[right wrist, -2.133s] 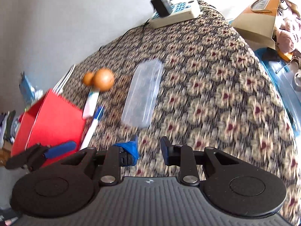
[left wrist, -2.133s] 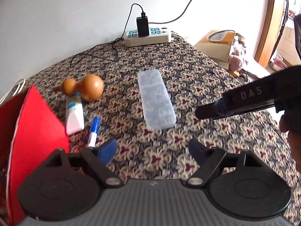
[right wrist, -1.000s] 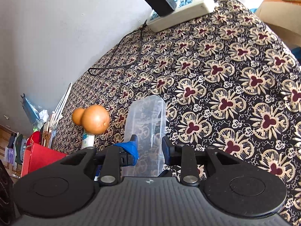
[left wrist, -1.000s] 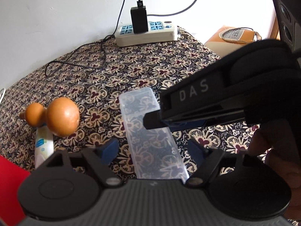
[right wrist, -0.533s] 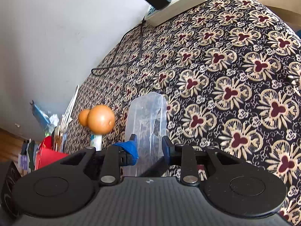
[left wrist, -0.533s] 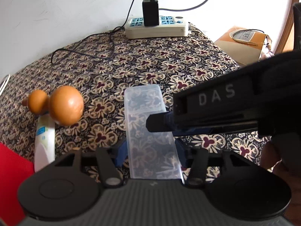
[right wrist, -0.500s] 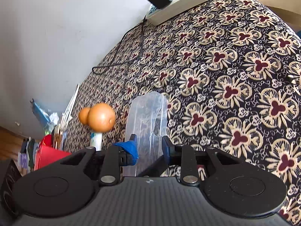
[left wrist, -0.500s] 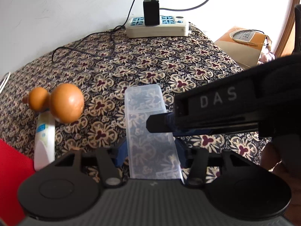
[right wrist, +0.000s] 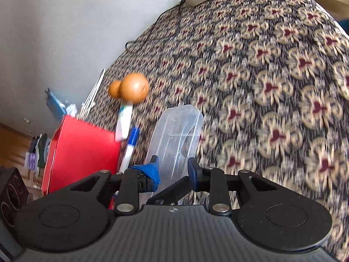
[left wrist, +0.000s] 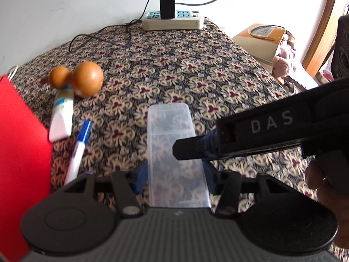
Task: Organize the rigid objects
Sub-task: 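Grasp the end of the clear pencil case with the right tool and lift, then carry the clear pencil case over the red box with the right tool, then lower the pencil case into the red box and open the right tool, then lift the right tool out of the red box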
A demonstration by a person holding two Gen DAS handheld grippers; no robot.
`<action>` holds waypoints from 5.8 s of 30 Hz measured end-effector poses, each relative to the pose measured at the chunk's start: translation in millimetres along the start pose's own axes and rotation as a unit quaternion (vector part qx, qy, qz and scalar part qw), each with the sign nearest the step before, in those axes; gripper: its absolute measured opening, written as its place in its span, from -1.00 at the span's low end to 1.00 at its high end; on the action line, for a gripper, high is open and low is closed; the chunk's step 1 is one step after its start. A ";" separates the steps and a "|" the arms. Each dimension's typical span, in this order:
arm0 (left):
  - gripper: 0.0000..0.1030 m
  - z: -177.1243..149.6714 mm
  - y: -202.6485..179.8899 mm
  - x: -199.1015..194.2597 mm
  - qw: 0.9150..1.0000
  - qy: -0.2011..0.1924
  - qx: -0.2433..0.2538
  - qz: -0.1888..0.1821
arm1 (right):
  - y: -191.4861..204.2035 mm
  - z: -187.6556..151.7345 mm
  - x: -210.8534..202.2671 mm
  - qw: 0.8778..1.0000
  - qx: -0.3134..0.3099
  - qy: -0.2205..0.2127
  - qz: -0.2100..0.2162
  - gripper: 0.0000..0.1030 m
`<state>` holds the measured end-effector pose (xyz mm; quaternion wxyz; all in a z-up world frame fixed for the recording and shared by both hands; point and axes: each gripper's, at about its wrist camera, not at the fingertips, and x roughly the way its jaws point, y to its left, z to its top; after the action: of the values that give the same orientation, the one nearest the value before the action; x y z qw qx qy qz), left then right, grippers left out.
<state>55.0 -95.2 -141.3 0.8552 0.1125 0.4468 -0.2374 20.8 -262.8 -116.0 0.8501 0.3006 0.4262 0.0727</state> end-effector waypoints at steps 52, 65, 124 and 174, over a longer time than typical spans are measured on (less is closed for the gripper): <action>-0.03 -116.3 11.3 -87.8 0.999 -0.021 -0.017 0.034 | 49.4 -114.2 -3.3 0.995 -0.072 0.060 0.041 -0.74; -0.03 -110.6 26.8 -160.8 0.994 -0.101 -0.023 0.036 | 92.0 -115.2 -40.7 0.988 -0.103 0.020 0.110 -0.78; 0.07 -83.6 331.0 -137.3 0.982 -0.119 -0.130 0.065 | 276.9 -48.7 174.2 0.987 -0.156 -0.025 0.028 -0.73; 0.22 -90.3 218.9 -212.9 0.983 -0.151 -0.073 0.077 | 242.6 -98.8 56.8 0.978 -0.152 -0.130 0.048 -0.72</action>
<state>-2.3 195.0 -23.5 0.9344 0.0466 0.3190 -0.1512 12.6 -0.7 -60.6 0.9297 0.1945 0.2807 0.1379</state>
